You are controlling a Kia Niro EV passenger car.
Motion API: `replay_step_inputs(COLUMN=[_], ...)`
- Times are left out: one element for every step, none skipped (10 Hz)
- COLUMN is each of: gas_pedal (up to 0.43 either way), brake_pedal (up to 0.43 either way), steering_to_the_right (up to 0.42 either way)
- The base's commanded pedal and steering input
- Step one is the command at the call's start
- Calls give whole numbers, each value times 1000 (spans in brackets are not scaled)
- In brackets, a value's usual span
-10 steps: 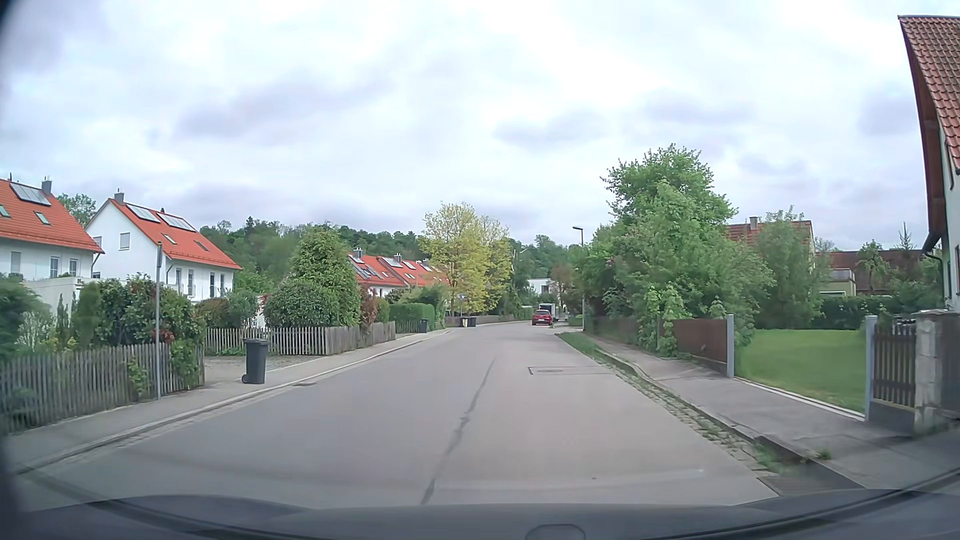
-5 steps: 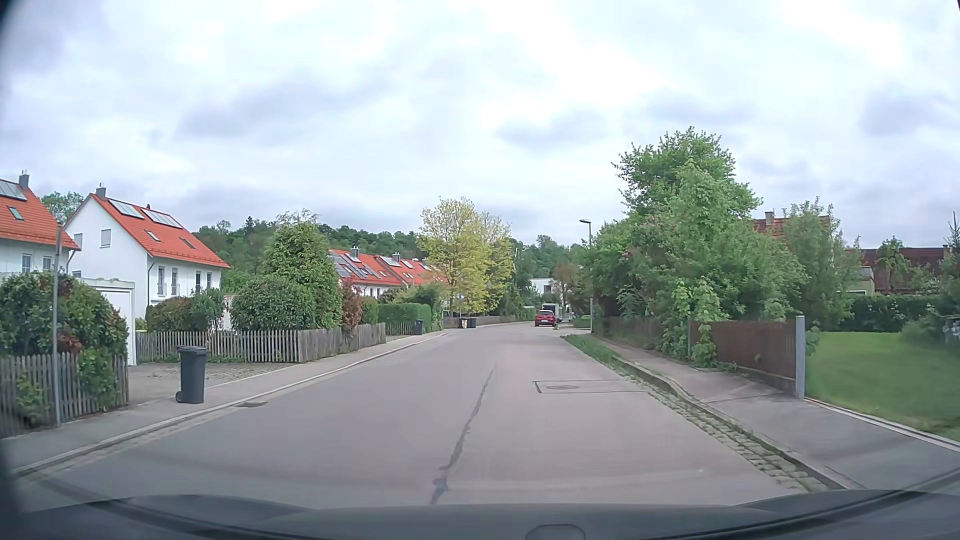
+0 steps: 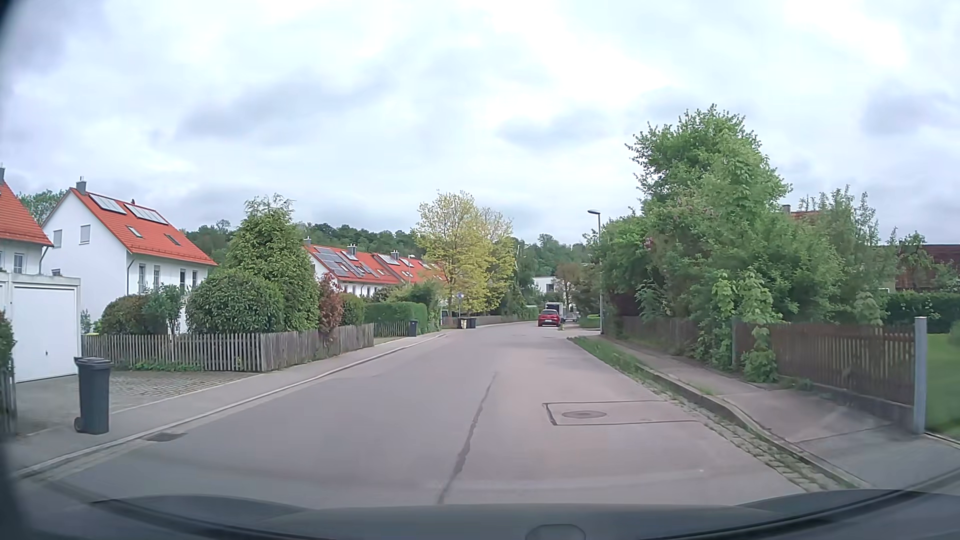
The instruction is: Follow the waypoints while adhering to traffic rules and regulations
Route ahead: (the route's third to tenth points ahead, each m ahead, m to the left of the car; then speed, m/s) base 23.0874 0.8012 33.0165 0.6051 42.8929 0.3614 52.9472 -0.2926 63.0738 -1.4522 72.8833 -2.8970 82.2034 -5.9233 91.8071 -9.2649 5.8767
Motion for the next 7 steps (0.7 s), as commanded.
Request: replay_step_inputs(gas_pedal=[47,47,67,118,138,157,169], brake_pedal=[0,0,0,0,0,0,0], steering_to_the_right=[-4,-4,-3,-3,-2,-1,2])
